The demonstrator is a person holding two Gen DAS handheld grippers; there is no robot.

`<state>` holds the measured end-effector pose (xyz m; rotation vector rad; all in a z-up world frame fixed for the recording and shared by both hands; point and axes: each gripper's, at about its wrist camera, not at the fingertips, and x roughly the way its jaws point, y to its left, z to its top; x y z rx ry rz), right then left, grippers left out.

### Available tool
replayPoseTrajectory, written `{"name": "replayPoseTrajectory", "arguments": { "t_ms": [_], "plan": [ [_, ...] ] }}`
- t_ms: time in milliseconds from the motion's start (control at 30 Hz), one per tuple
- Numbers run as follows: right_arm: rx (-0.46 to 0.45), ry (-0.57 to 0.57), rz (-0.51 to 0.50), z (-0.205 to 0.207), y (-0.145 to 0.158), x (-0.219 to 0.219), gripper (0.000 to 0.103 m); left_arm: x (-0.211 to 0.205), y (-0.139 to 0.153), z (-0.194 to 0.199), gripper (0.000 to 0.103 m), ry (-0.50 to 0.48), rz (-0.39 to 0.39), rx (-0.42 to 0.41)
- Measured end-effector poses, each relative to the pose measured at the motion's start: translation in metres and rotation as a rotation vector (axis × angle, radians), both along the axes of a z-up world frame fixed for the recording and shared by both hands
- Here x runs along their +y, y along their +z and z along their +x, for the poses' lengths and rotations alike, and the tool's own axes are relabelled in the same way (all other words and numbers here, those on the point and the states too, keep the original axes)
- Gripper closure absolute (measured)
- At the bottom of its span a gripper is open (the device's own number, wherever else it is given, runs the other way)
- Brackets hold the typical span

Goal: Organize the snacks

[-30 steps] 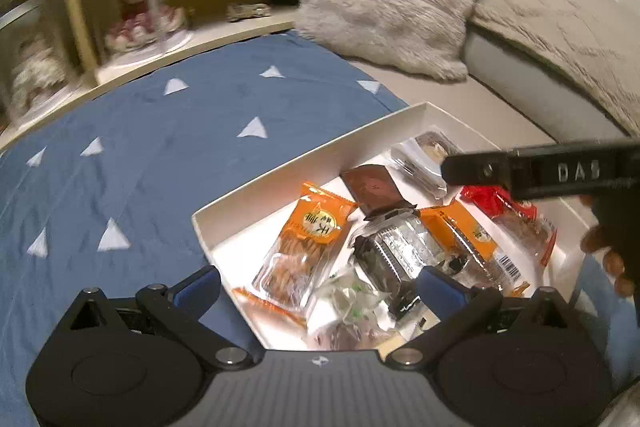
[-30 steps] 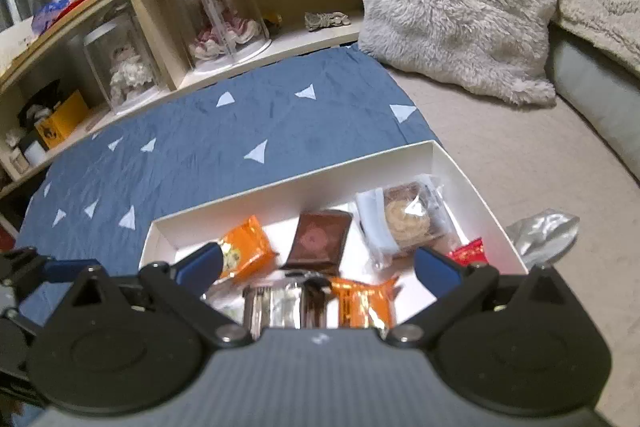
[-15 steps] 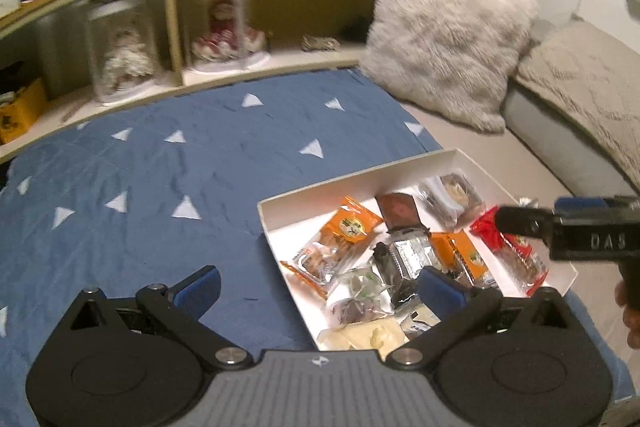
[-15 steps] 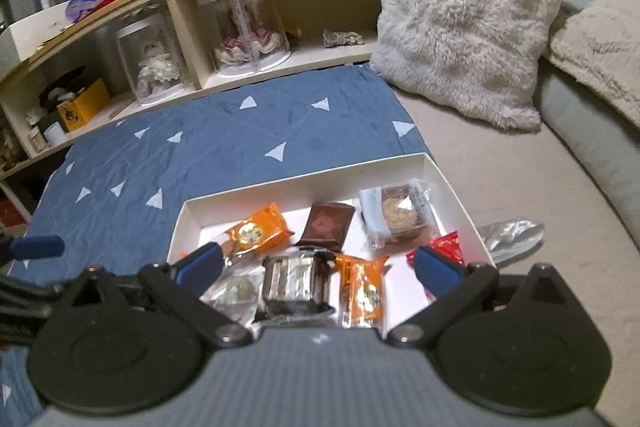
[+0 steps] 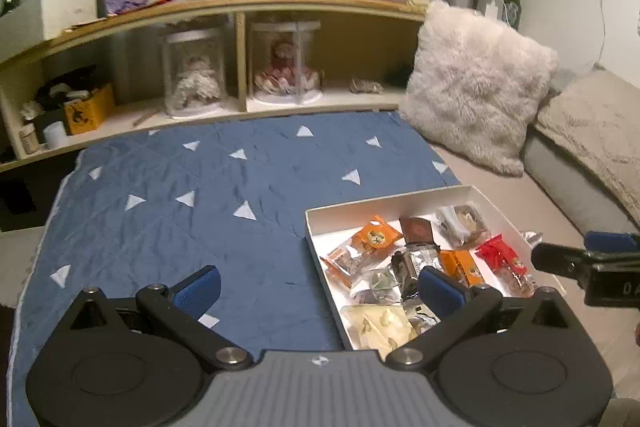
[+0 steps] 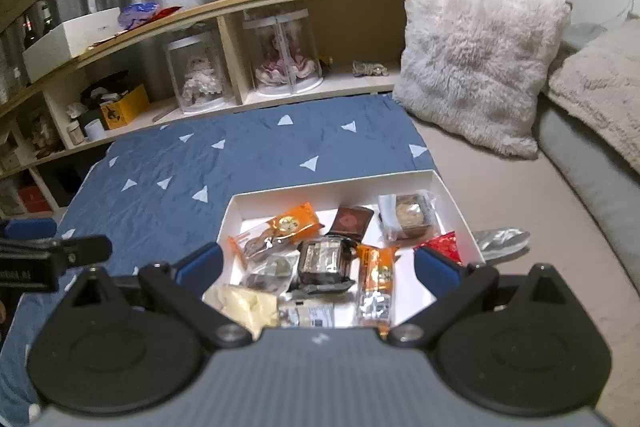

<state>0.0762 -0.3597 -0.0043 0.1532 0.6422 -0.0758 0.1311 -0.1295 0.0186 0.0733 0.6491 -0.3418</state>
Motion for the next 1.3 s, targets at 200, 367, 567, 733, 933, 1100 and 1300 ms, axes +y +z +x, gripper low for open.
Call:
{"name": "replayPoseTrajectory", "arguments": {
  "t_ms": [200,367,567,733,933,1100,1300],
  "plan": [
    [-0.026,-0.012,-0.005,-0.035,0.006,0.008,0.001,0.014,0.006,-0.031,0.000,0.030,-0.024,-0.026],
    [-0.043,-0.007,-0.024,-0.060,0.007,0.014,0.001,0.025,0.003,-0.051,0.000,0.041,-0.036,-0.015],
    [-0.051,0.000,-0.071,-0.077,0.001,0.020,0.001,0.036,-0.006,-0.073,0.000,0.026,-0.037,-0.032],
    [-0.050,-0.002,-0.098,-0.085,-0.010,0.023,0.001,0.038,-0.016,-0.088,0.000,0.030,-0.015,-0.065],
    [-0.070,-0.012,-0.125,-0.096,-0.023,0.025,0.001,0.038,-0.026,-0.099,0.000,0.045,-0.014,-0.096],
    [-0.114,-0.037,-0.134,-0.103,-0.031,0.023,0.001,0.039,-0.032,-0.104,0.000,0.042,-0.021,-0.102],
    [-0.131,-0.032,-0.149,-0.106,-0.036,0.026,0.001,0.038,-0.039,-0.109,0.000,0.055,0.012,-0.145]
  ]
}}
